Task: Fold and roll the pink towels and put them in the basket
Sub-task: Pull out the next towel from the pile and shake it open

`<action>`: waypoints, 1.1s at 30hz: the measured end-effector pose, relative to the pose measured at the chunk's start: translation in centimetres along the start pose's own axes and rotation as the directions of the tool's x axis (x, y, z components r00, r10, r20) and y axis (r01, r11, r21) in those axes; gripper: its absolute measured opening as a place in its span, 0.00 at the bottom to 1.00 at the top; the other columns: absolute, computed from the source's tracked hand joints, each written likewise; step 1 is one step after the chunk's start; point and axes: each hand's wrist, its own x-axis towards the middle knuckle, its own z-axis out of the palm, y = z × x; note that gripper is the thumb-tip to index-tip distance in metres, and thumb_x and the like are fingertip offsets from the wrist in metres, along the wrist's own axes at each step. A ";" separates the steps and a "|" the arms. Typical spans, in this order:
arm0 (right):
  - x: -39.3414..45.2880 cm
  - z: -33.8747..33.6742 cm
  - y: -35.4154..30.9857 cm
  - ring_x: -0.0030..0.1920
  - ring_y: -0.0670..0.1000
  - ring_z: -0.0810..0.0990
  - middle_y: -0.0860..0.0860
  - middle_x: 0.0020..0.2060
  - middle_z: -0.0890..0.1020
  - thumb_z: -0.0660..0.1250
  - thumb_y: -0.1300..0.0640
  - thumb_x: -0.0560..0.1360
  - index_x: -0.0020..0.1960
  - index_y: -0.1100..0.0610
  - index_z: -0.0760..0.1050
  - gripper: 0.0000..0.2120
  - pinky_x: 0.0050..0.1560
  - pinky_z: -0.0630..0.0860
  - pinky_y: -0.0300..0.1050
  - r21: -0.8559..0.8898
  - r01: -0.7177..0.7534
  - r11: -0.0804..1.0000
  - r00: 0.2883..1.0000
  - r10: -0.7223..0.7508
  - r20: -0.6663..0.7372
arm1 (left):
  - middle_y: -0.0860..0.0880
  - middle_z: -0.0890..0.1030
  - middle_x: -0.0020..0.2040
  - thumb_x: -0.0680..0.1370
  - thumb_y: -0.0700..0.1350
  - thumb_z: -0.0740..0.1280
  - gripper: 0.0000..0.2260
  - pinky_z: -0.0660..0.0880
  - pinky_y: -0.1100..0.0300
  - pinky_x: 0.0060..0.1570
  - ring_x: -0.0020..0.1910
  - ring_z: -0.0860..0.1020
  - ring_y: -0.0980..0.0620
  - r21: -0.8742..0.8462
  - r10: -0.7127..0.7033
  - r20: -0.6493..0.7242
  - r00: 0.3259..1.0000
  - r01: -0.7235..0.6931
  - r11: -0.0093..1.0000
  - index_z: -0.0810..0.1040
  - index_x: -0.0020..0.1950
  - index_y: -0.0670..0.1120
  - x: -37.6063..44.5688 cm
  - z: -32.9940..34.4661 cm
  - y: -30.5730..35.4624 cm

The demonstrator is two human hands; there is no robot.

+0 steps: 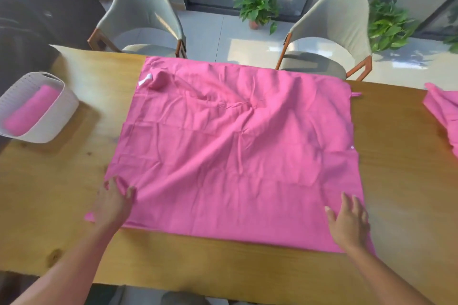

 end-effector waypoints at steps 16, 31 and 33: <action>-2.7 1.1 0.2 0.78 0.66 0.52 0.57 0.81 0.50 0.57 0.41 0.82 0.82 0.50 0.49 0.33 0.75 0.58 0.63 -0.104 -0.027 0.994 0.988 0.043 0.149 | 0.37 0.73 0.65 0.78 0.49 0.70 0.13 0.69 0.43 0.62 0.62 0.73 0.37 0.145 0.160 0.034 0.987 -0.163 0.976 0.74 0.58 0.44 -2.3 -0.3 -2.1; -14.6 7.7 -22.9 0.80 0.53 0.51 0.50 0.81 0.54 0.61 0.46 0.82 0.81 0.49 0.54 0.31 0.78 0.49 0.49 0.045 0.763 0.645 0.628 -0.756 0.182 | 0.33 0.71 0.66 0.82 0.52 0.66 0.24 0.69 0.43 0.66 0.66 0.71 0.34 0.039 -0.233 -0.064 0.970 0.235 0.971 0.68 0.66 0.34 -3.2 -1.1 -6.2; -15.9 8.6 -25.0 0.81 0.53 0.47 0.49 0.81 0.49 0.60 0.44 0.82 0.81 0.46 0.50 0.32 0.78 0.47 0.52 0.017 0.785 0.619 0.595 -0.762 0.256 | 0.34 0.72 0.65 0.82 0.51 0.66 0.21 0.70 0.43 0.64 0.64 0.72 0.34 0.017 -0.219 -0.026 0.975 0.220 0.975 0.71 0.64 0.35 -2.7 -1.0 -7.0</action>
